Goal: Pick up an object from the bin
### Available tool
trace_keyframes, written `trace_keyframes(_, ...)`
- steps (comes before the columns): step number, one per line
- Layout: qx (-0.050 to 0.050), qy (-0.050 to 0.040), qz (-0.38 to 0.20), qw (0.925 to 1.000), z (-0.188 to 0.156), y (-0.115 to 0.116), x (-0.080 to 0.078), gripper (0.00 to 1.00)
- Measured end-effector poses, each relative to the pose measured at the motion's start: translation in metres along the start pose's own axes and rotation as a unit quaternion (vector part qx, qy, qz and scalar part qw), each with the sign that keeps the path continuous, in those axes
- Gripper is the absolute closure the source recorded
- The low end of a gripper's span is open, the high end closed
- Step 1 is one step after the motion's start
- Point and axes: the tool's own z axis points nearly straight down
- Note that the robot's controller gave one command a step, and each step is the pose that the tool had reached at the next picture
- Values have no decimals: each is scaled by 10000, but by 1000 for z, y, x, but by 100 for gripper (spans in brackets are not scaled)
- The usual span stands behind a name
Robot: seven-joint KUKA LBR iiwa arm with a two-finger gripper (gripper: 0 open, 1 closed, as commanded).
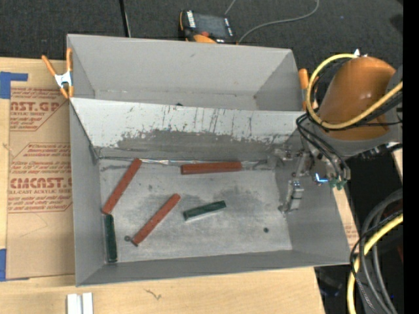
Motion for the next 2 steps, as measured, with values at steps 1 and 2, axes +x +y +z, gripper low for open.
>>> trace_keyframes(1, -16, 31, -550, 9985, 118, 56, -19, 0)
trace_keyframes(2, -24, 8, -1064, 9943, 123, 133, -10, 0)
